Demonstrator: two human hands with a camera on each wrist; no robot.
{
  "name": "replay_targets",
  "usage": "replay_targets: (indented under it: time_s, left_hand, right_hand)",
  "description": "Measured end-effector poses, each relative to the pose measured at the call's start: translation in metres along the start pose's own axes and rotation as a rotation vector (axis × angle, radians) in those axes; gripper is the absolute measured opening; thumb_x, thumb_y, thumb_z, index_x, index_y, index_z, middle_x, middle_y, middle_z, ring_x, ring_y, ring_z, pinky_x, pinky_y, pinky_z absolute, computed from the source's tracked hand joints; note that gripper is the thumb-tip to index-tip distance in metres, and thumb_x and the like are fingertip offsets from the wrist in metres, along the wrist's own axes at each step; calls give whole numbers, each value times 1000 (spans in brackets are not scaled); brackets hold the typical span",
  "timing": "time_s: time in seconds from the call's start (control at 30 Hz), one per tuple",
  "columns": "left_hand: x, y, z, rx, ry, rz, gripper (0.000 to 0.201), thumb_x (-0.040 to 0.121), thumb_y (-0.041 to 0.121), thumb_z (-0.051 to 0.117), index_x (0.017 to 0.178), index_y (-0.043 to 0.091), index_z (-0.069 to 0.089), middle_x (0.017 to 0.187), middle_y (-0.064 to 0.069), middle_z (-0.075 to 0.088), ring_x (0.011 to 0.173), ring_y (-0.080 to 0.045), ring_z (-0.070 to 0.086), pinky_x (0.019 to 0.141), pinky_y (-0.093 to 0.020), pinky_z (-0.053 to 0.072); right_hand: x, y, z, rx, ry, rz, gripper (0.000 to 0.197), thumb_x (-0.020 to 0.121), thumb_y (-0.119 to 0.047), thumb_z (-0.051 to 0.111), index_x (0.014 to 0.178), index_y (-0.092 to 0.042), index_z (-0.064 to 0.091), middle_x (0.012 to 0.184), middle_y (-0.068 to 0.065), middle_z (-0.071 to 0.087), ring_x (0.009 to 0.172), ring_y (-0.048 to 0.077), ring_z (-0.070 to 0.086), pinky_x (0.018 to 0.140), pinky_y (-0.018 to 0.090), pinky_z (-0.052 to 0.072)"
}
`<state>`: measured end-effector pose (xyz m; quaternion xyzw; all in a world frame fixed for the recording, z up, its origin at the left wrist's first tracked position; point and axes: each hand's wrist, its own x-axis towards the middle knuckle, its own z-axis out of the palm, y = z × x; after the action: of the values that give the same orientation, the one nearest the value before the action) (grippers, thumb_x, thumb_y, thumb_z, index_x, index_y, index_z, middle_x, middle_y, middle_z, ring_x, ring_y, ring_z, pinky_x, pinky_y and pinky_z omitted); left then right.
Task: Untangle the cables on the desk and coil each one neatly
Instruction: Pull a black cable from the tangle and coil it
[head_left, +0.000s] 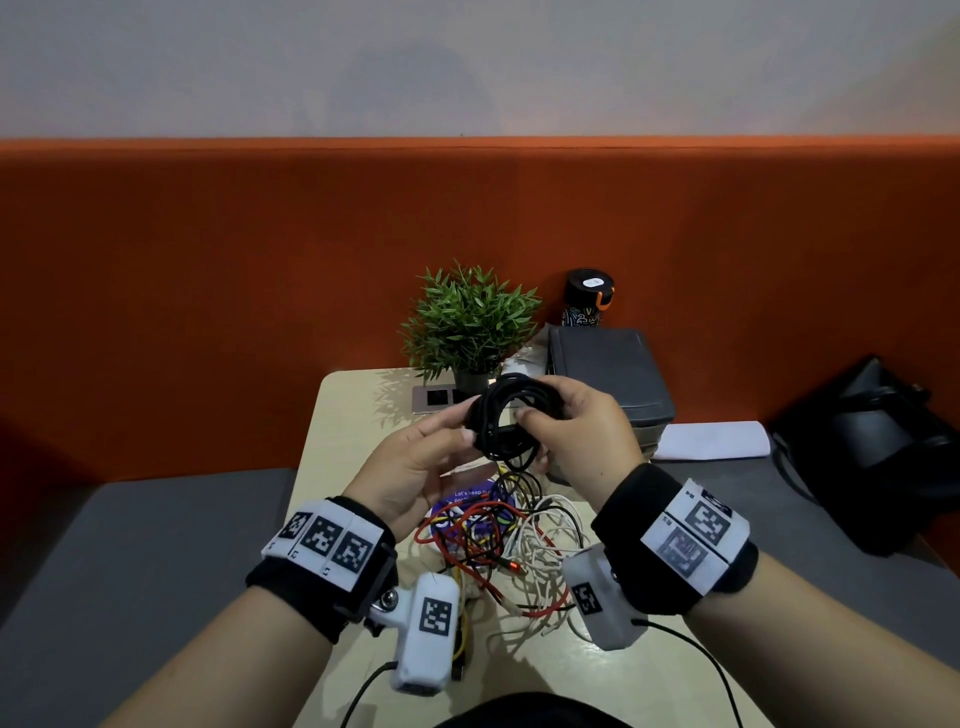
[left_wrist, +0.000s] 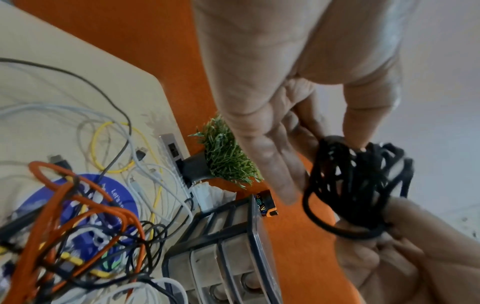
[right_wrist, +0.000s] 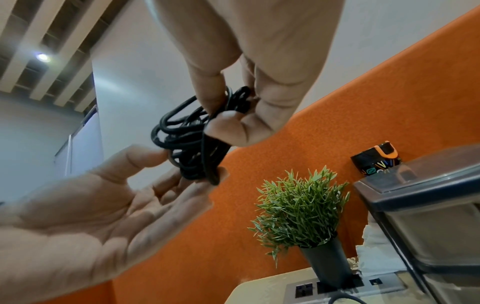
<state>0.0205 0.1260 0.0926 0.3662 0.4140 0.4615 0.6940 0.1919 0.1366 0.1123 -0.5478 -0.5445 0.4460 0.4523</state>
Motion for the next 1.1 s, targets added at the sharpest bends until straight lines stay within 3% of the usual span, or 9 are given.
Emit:
replay_targets:
  time_s: [0.17, 0.33, 0.43, 0.5, 0.6, 0.7, 0.83, 0.97, 1.1]
  left_hand:
    - [-3, 1, 12, 193, 97, 178, 36, 82, -7, 59, 111, 13, 68, 101, -7, 70, 83, -15, 69, 71, -25, 56]
    - [-5, -1, 18, 483, 170, 286, 43, 89, -1, 54, 123, 25, 63, 103, 7, 71, 97, -23, 67, 90, -40, 54]
    - [-10, -2, 26, 443, 155, 237, 46, 95, 3, 42, 134, 24, 52, 128, 3, 60, 114, -15, 59, 101, -41, 46]
    - [-14, -2, 29, 330, 104, 209, 42, 94, 20, 45, 136, 24, 49, 137, 1, 53, 122, -12, 52, 107, -39, 40]
    - [-14, -5, 30, 486, 93, 257, 76, 72, 60, 61, 140, 29, 44, 136, 10, 52, 123, -4, 50, 107, -33, 39]
    - [-15, -7, 34, 606, 201, 321, 57, 82, 34, 67, 136, 26, 49, 123, 8, 61, 110, -5, 59, 98, -34, 48]
    - [-15, -9, 36, 597, 257, 338, 49, 84, 4, 60, 126, 29, 56, 113, 9, 65, 103, -6, 62, 94, -35, 51]
    - [-13, -9, 44, 594, 280, 365, 49, 77, -7, 54, 105, 32, 60, 103, 8, 66, 99, -13, 61, 90, -36, 52]
    - [-11, -16, 46, 559, 168, 250, 38, 84, 3, 57, 114, 26, 53, 105, 7, 63, 102, -14, 60, 94, -34, 48]
  right_hand:
    - [-3, 0, 2, -75, -1, -9, 27, 86, -6, 62, 110, -18, 65, 72, -4, 65, 40, 15, 50, 44, 25, 45]
    - [-3, -4, -2, -107, 28, 1, 26, 86, -6, 62, 108, -18, 64, 71, 0, 65, 38, 11, 49, 44, 28, 49]
    - [-4, -5, -3, -133, 52, 13, 26, 85, -6, 62, 107, -19, 63, 76, 2, 67, 36, 7, 50, 44, 28, 52]
    - [-5, -5, -4, -141, 69, 12, 26, 84, -5, 62, 108, -18, 62, 79, 3, 68, 37, 8, 51, 43, 27, 52]
    - [-8, -4, -2, -135, 63, 4, 30, 81, -3, 63, 110, -14, 63, 76, 3, 66, 39, 7, 52, 40, 24, 48]
    - [-13, -3, 2, -126, 35, 0, 33, 80, -5, 64, 112, -13, 63, 74, -2, 64, 38, 0, 51, 40, 19, 42]
    - [-18, -3, 1, -96, 5, 20, 27, 85, -7, 61, 110, -15, 63, 70, 0, 64, 40, 8, 50, 43, 26, 48]
    - [-24, -2, -3, -123, -33, -7, 21, 85, -6, 61, 105, -12, 65, 66, 7, 64, 40, 8, 51, 42, 25, 48]
    - [-22, 5, -11, -81, -43, 25, 18, 84, -8, 64, 102, -10, 67, 65, 10, 64, 39, 15, 52, 43, 29, 48]
